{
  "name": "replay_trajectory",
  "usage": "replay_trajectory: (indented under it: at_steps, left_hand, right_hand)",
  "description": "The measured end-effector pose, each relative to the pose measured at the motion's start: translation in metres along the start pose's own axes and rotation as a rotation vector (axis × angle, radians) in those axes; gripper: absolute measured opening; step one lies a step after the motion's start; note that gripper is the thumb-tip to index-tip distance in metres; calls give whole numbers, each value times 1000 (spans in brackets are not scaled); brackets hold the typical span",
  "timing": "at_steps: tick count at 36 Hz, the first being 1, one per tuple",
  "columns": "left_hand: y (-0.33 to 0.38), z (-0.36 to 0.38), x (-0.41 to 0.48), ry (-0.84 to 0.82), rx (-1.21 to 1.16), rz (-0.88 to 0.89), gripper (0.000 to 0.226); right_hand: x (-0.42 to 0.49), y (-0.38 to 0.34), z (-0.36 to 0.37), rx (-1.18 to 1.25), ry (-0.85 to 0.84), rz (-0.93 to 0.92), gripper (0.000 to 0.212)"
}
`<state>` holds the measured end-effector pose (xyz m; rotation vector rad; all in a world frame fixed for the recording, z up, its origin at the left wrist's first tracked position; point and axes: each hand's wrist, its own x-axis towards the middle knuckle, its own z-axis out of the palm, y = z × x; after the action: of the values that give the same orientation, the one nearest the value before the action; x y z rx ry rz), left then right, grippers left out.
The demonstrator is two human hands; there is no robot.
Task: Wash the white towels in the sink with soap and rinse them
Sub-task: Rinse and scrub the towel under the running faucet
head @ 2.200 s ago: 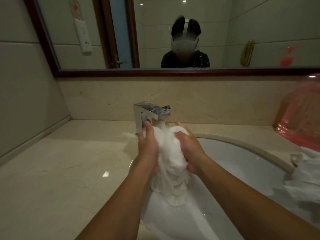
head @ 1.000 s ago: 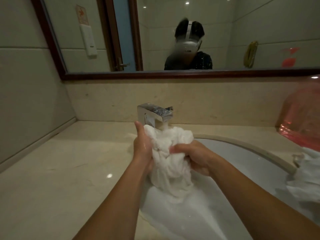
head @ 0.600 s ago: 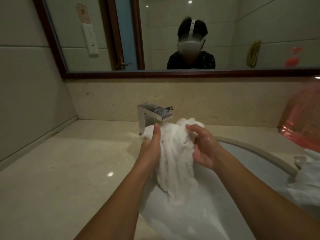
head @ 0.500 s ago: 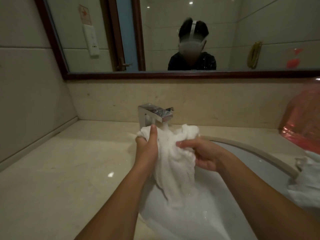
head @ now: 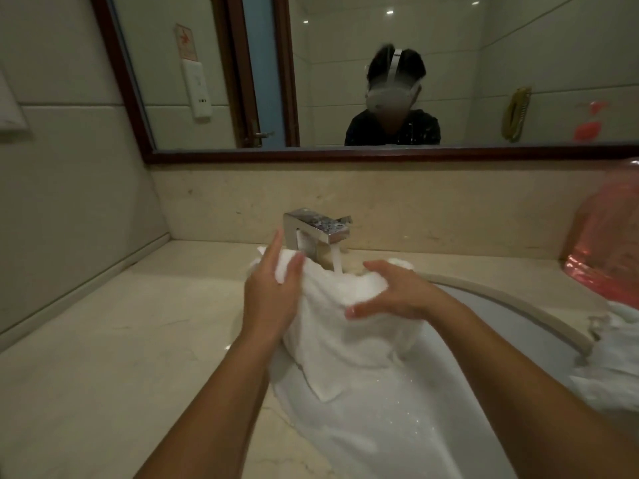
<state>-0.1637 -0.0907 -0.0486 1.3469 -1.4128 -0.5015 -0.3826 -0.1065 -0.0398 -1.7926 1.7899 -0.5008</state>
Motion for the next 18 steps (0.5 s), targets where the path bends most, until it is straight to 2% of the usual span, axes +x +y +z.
replay_trajectory:
  at_steps: [1,2,4,7,10,12,14,16,18]
  left_hand:
    - [-2,-1,2,-56,57,14,79]
    - [-5,-2,2,-118,117,19,91]
    - [-8,-2,4,-229,233,24,107]
    - [-14,-3,8,-338,377,56,109]
    - [-9,-6,14,-429,560,94,108]
    - [-4,-5,19,-467,658,99,96]
    - [0,-2,24,-449,726,122,69]
    - [-2,4,28,-370,745,221,53]
    - [-5,10,28,-282,735,364,48]
  right_hand:
    - [-1,-3,4,-129,-20,-3,118]
    - [-1,-5,8,-207,-20,2,110]
    - [3,-5,15,-270,57,-31,79]
    - [10,3,20,-295,218,-92,44]
    - [8,5,16,-305,288,-92,32]
    - [7,4,11,-146,268,-116,24]
    - [3,3,9,134,241,-127,24]
    - [0,3,8,421,220,-90,18]
    - [-3,0,5,636,147,-6,18]
